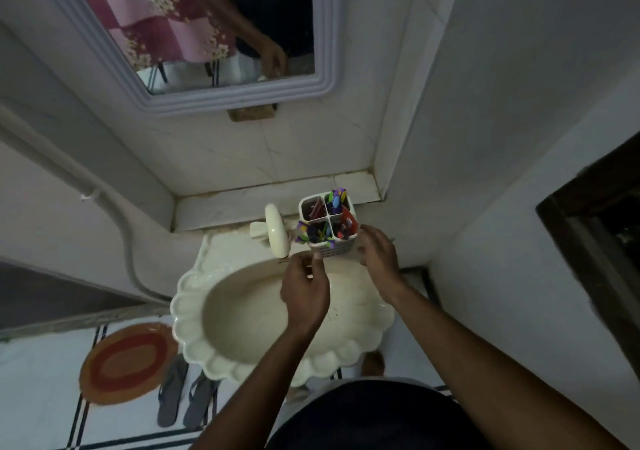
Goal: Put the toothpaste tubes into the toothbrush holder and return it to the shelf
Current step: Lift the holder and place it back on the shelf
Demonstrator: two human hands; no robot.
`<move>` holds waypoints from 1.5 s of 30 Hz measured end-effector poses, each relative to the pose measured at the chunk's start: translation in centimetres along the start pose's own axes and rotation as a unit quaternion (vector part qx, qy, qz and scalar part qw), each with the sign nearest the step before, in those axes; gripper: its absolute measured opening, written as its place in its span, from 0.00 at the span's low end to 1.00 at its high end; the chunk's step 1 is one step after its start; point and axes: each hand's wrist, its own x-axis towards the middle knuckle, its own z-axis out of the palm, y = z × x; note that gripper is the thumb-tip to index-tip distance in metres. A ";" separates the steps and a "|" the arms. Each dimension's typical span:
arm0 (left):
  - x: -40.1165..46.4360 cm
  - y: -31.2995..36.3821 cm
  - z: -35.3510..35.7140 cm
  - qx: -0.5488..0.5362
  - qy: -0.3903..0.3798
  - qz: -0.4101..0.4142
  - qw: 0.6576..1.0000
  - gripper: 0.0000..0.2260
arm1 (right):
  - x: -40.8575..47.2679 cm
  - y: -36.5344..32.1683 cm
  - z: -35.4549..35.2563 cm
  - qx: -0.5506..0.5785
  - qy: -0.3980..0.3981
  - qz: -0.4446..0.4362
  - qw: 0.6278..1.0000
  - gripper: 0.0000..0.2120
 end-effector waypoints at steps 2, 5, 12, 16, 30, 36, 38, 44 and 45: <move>0.1 -0.8 0.6 0.006 -0.030 -0.042 0.999 0.19 | 1.0 0.3 0.1 -0.014 -0.015 0.007 1.000 0.23; 1.3 -1.6 1.5 -0.037 -0.078 -0.097 0.992 0.30 | 1.7 0.0 0.4 -0.015 -0.043 0.008 0.999 0.24; 4.9 -3.3 2.4 -0.019 -0.117 -0.038 0.992 0.24 | 0.2 -3.5 0.4 0.012 -0.139 0.026 0.990 0.14; 4.9 -3.1 3.5 0.009 -0.080 -0.027 0.996 0.22 | 0.1 -3.4 0.1 0.027 -0.135 0.013 0.990 0.10; -1.2 5.9 -2.0 0.078 0.022 0.211 0.974 0.14 | -6.2 -8.4 -4.5 -0.005 -0.097 -0.153 0.983 0.14; -0.7 14.9 -9.5 0.054 0.050 0.335 0.939 0.14 | -13.2 -17.5 -3.3 0.032 -0.076 -0.338 0.937 0.21; -0.5 18.0 -11.6 0.025 0.057 0.372 0.926 0.15 | -15.5 -20.8 -3.3 0.044 -0.080 -0.377 0.922 0.25; -1.0 28.5 -18.1 -0.035 0.109 0.470 0.875 0.23 | -21.1 -29.9 -4.6 0.020 -0.045 -0.497 0.866 0.33; -1.0 30.1 -18.9 -0.033 0.110 0.486 0.866 0.23 | -21.6 -31.2 -4.9 0.016 -0.040 -0.509 0.859 0.33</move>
